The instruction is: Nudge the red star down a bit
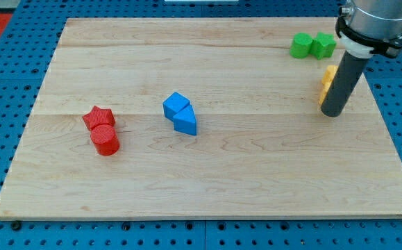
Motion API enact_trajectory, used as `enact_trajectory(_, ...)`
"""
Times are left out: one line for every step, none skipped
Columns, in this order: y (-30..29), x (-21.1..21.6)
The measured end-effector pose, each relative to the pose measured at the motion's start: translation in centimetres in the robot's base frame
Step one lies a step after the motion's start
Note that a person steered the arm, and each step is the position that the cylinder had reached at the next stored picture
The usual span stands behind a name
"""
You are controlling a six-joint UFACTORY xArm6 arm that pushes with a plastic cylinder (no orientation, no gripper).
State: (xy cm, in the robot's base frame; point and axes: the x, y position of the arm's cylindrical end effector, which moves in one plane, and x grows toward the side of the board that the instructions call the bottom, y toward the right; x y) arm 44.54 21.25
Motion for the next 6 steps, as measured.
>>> enact_trajectory(-4.0, 0.8)
enact_trajectory(-10.2, -2.1)
enact_trajectory(-14.0, -7.0)
enact_trajectory(-22.6, -10.2)
enact_trajectory(-36.4, -9.2)
enact_trajectory(-42.2, -3.9)
